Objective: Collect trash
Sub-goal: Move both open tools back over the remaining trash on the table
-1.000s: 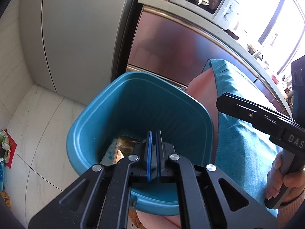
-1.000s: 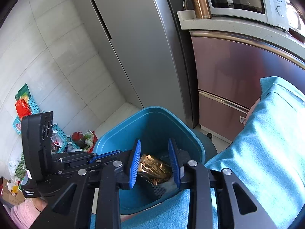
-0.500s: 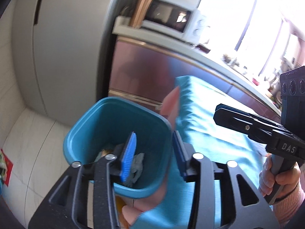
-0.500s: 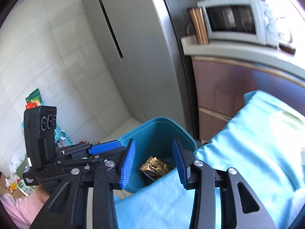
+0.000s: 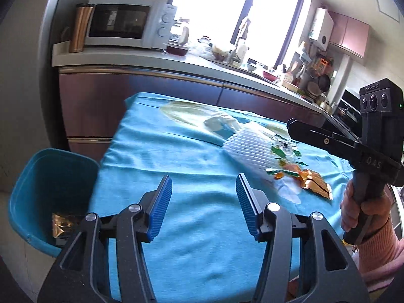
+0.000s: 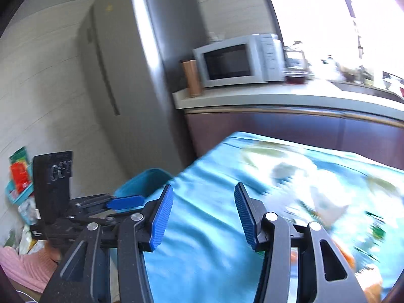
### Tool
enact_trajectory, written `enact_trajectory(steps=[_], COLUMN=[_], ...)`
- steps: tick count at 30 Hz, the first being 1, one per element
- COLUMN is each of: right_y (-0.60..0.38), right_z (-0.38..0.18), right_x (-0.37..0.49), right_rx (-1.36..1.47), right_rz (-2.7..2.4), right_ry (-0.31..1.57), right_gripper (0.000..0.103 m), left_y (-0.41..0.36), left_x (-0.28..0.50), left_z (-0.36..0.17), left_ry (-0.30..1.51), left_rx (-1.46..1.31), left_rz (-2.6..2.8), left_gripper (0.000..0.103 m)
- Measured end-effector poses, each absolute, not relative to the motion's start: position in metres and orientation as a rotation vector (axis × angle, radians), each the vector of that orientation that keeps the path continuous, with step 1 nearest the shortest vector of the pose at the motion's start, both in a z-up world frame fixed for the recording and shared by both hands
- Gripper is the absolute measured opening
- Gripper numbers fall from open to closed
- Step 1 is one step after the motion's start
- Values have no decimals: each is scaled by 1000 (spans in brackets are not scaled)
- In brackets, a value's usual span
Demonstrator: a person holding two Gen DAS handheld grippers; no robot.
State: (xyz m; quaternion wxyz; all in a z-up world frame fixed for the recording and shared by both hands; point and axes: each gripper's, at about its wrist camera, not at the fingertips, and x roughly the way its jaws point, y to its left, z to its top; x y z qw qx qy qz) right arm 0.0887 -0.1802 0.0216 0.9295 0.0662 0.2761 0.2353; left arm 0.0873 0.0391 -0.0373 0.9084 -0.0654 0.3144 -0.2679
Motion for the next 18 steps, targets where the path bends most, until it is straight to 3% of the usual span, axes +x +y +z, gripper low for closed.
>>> enact_trajectory(steps=[8, 18], right_y=[-292, -362], right_z=[-12, -50], right_x=[100, 102], right_rx=[243, 332], right_rz=[179, 56], right_ry=[649, 713], right_gripper=[49, 53], left_y=[-33, -85], left_x=[89, 103], left_z=[-38, -42], left_ry=[674, 717], left_rx=[-108, -46], left_rz=[-684, -701], left_gripper=[59, 65])
